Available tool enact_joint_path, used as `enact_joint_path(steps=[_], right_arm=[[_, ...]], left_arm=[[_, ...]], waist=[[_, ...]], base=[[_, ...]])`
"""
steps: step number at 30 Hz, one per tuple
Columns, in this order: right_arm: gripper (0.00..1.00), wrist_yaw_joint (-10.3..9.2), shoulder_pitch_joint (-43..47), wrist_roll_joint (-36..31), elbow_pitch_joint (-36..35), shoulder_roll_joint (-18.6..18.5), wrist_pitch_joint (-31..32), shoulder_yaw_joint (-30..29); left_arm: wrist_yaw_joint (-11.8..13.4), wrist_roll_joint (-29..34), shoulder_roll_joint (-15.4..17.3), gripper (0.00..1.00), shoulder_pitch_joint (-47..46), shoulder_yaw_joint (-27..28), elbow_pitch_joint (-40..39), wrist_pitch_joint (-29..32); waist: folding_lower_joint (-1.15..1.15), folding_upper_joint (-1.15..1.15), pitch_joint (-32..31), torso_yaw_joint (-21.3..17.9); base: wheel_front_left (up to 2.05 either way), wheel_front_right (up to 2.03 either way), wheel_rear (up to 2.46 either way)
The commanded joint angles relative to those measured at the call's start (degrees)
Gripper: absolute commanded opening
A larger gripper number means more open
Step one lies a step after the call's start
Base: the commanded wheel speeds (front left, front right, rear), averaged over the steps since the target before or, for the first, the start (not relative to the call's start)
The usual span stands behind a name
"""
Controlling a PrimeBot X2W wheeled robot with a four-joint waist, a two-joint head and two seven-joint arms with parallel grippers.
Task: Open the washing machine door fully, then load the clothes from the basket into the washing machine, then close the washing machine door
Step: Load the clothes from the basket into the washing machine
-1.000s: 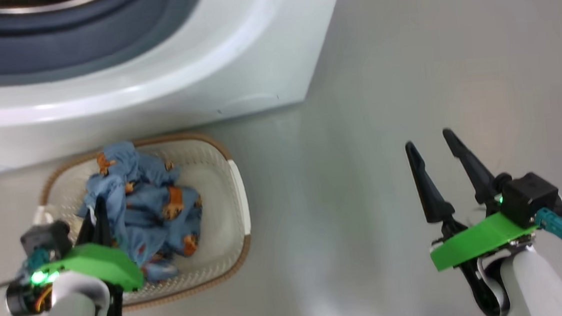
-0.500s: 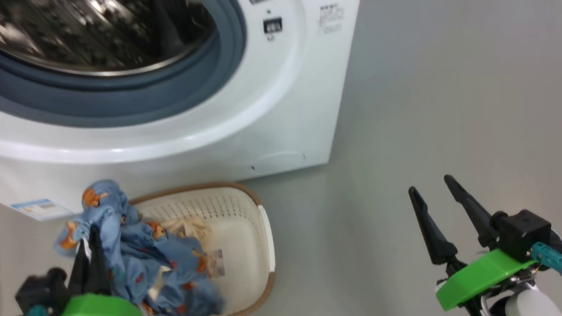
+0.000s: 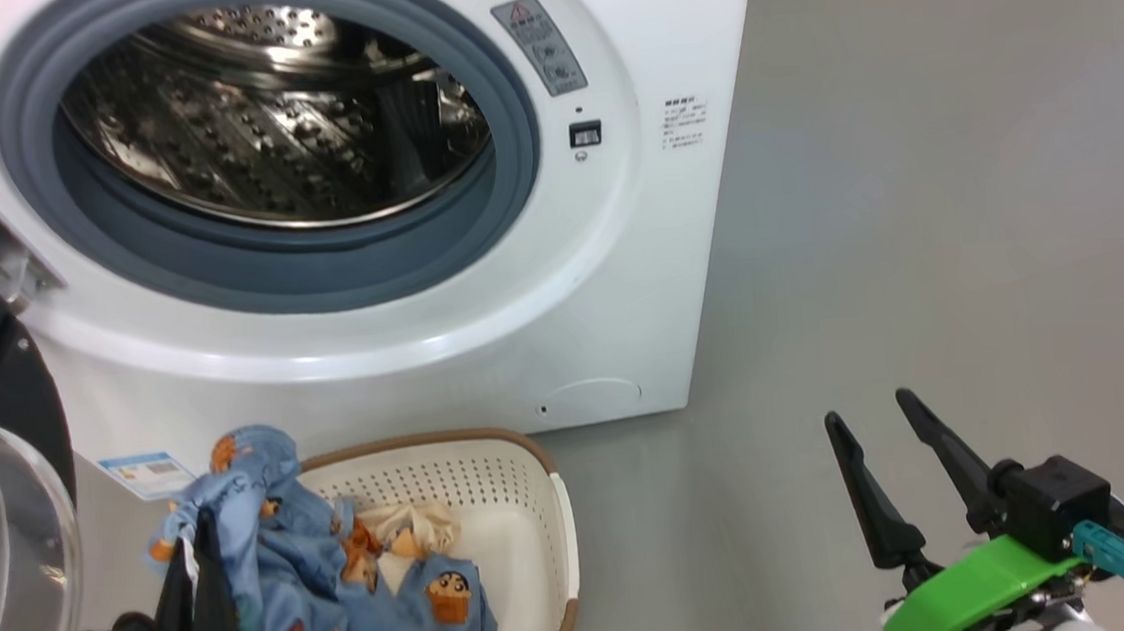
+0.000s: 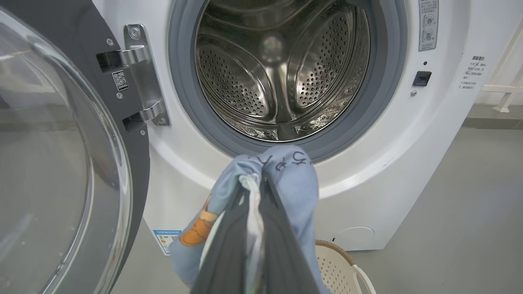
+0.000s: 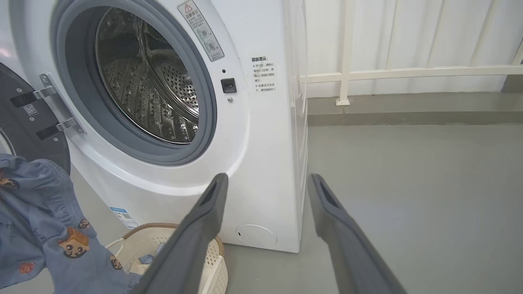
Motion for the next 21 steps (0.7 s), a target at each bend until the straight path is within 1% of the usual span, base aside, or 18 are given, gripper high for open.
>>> enact_joint_path(steps=[1,10,21], right_arm=[[1.00,0.09,0.20,-0.26,-1.79,0.08,0.11,1.26],[1.00,0.09,2.82,-0.23,-3.03,0.08,1.08,0.56],[1.00,0.09,4.17,-0.36,-3.57,0.08,1.97,0.04]], left_arm=[[0.61,0.25,1.52,0.00,-0.32,1.91,-2.15,0.01],[1.95,0.22,1.84,0.00,3.61,1.62,-6.47,1.68],[2.97,-0.10,1.74,0.00,5.37,1.12,-8.16,2.83]], waist=[[0.00,0.00,-1.14,-0.02],[0.00,0.00,-4.24,-0.60],[0.00,0.00,-6.16,-0.47]], base=[[0.00,0.00,0.00],[0.00,0.00,0.00],[0.00,0.00,0.00]])
